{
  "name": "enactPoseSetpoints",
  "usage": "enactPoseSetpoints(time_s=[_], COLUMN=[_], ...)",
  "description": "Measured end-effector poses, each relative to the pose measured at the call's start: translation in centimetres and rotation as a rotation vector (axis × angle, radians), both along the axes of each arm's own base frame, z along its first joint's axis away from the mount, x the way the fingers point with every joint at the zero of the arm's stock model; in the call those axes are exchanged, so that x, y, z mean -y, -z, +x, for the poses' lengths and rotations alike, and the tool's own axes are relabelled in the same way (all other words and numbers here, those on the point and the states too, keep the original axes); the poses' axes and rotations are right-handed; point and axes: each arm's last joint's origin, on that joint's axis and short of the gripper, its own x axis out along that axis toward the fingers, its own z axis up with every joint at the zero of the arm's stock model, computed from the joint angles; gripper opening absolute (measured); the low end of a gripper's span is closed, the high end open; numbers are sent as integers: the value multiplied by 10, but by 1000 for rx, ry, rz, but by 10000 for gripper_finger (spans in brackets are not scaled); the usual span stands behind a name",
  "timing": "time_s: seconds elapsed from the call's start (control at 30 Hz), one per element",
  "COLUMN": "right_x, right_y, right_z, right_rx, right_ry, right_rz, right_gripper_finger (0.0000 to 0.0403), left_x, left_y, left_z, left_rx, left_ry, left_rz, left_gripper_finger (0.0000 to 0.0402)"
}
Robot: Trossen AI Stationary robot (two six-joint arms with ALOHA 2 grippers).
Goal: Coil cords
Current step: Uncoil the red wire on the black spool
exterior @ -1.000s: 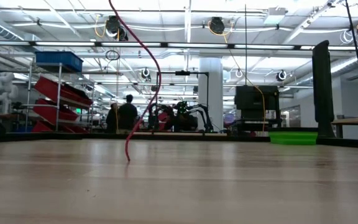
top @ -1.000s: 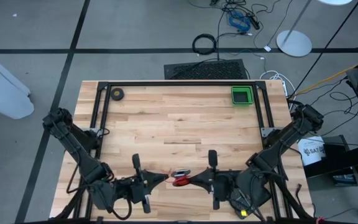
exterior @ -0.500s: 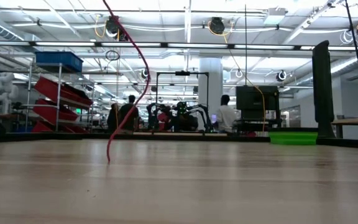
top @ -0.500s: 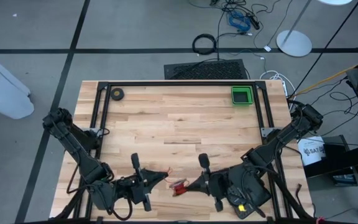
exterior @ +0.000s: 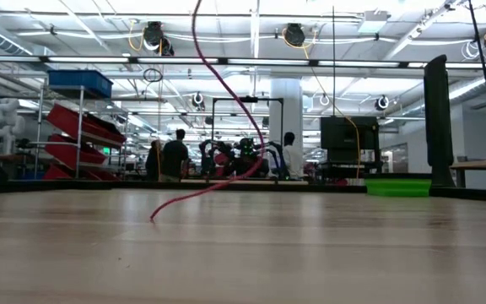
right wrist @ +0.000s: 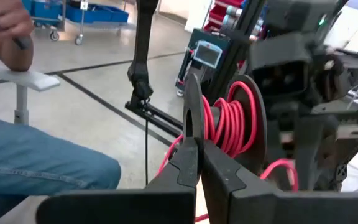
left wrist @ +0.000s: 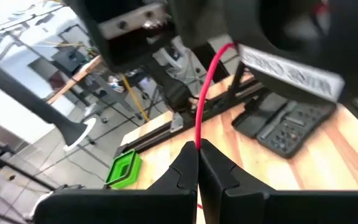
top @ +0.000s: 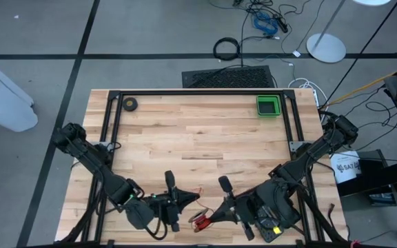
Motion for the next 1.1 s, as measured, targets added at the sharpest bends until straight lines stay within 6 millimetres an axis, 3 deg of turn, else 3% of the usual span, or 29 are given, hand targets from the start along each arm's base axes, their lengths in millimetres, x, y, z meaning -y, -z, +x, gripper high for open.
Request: enactPoseSetpoints(time_s=[0.23, 0.43, 0.7, 1.1], right_x=[0, -2, -15, -18], right_y=[-11, -31, -38, -32], right_z=[-6, -31, -59, -70], right_rx=[82, 134, 127, 70], right_ry=[115, 156, 122, 255], right_rz=[-25, -17, -34, -118], right_gripper_finger=[0, 0, 0, 0], left_x=[0, 1, -1, 6], left_y=[8, 13, 12, -19], left_z=[-2, -5, -14, -68], left_rx=[-68, -122, -165, -150], left_ry=[23, 54, 58, 136], left_rz=[9, 41, 30, -99], left_gripper_finger=[2, 2, 2, 2])
